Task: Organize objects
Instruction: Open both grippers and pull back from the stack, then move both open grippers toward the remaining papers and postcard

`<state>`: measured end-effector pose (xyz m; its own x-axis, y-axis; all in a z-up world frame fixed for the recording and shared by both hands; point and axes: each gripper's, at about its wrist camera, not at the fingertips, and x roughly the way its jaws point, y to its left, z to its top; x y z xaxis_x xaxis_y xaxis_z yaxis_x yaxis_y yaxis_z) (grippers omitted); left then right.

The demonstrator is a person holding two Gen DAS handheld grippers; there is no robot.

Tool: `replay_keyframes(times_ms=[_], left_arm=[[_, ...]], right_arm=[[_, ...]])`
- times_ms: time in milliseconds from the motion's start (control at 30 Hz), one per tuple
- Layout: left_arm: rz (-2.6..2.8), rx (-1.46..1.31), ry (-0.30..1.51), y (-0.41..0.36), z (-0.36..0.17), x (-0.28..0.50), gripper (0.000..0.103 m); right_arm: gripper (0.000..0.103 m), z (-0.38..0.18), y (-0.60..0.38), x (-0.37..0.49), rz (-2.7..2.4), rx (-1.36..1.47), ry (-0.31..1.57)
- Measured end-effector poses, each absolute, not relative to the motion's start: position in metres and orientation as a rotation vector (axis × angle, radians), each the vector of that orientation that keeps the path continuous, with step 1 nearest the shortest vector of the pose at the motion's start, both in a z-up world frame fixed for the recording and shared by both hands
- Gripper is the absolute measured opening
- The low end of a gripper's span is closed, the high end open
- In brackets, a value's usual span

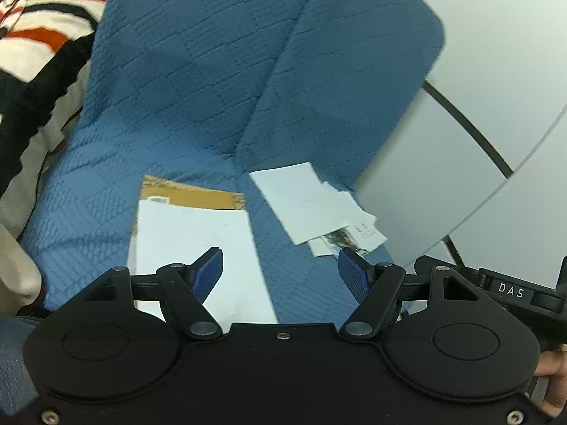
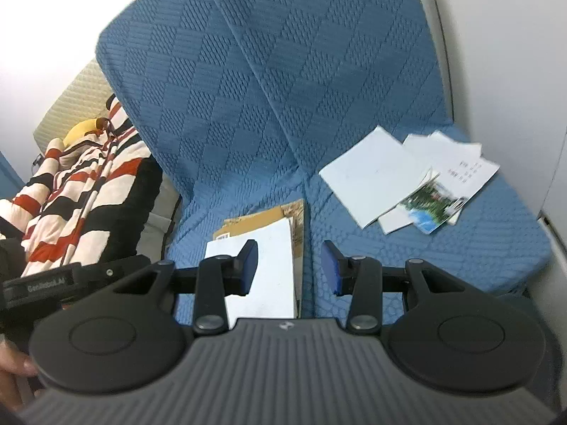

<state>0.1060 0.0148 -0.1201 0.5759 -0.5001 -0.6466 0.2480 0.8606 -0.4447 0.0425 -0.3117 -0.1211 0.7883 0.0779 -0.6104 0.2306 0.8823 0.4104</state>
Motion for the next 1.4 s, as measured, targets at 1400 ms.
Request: replay_keyframes(times_ms=[1400], left_arm=[[-0.476, -0.279, 0.806, -0.095, -0.124, 0.070, 0.081]], right_arm=[[0.045, -0.133, -0.353, -0.036, -0.206, 0.366, 0.623]])
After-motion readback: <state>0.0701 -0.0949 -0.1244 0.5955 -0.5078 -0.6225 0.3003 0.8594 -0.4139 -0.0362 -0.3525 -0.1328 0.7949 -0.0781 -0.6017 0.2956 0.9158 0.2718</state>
